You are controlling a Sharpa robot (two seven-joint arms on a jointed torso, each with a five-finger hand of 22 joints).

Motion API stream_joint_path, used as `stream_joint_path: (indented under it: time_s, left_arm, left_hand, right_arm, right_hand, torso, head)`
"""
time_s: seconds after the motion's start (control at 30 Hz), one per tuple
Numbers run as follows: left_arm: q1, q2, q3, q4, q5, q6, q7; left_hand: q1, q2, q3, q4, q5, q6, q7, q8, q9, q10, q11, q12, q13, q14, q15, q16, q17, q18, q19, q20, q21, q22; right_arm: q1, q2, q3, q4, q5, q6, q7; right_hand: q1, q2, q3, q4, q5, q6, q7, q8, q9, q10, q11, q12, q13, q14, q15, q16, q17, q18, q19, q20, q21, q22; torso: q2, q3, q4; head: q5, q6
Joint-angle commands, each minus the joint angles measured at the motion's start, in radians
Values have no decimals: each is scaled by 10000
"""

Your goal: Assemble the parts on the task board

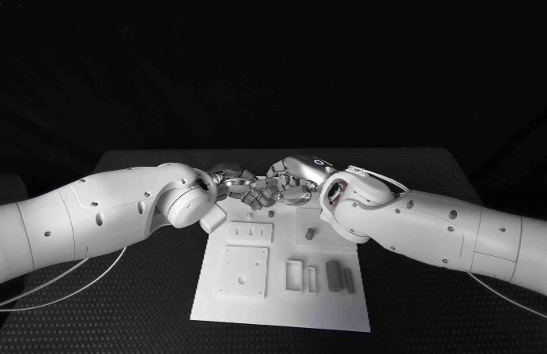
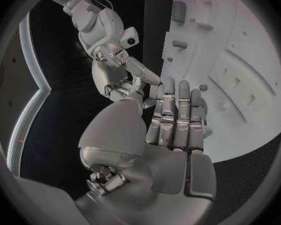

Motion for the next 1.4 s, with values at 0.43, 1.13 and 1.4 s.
stream_joint_path:
  time_s: [0.43,1.13,1.4]
  left_arm:
    - [19,67,25,35,920,131,-182]
    - [16,69,24,-23,892,147,-126]
    - [11,83,24,-66,900,126,-84]
  left_hand:
    - [146,-1039,457,-329,3256,-119,92,-40,108,-69,92,-2,70,-148,67,-66,16,-150,-489,116,-234,197]
    - [383,-478,1365,-1642,3061,-27,-70,57,252,-37,24,48,206,-214,75,-59,41,-150,-654,226,-232,204]
    - [-3016,594,3960,-5549,2876,189,-166,93,347,125,-30,84,387,-144,53,-17,38,-150,-646,317,61,238]
  right_arm:
    - [-37,62,-10,9,-53,247,81]
    - [-58,65,-10,-24,-53,294,80]
    - [-61,56,-10,-23,-53,319,78]
  right_hand:
    - [-68,-26,54,-4,-48,1889,-43,63,26,-199,-113,-45,-15,15,-64,-26,-12,341,3,-52,13,5]
    - [-76,-26,60,-4,-48,1890,-43,59,42,-195,-113,-48,-15,17,-64,-29,-13,341,5,-53,11,1]
    - [-80,-27,63,-4,-48,1890,-43,57,48,-194,-113,-50,-15,18,-64,-30,-13,341,6,-54,10,0]
  torso:
    - [0,4,1]
    - [-4,-4,0]
    - [-2,-3,3]
  head:
    - [-21,-48]
    - [-45,-112]
    - [-54,-127]
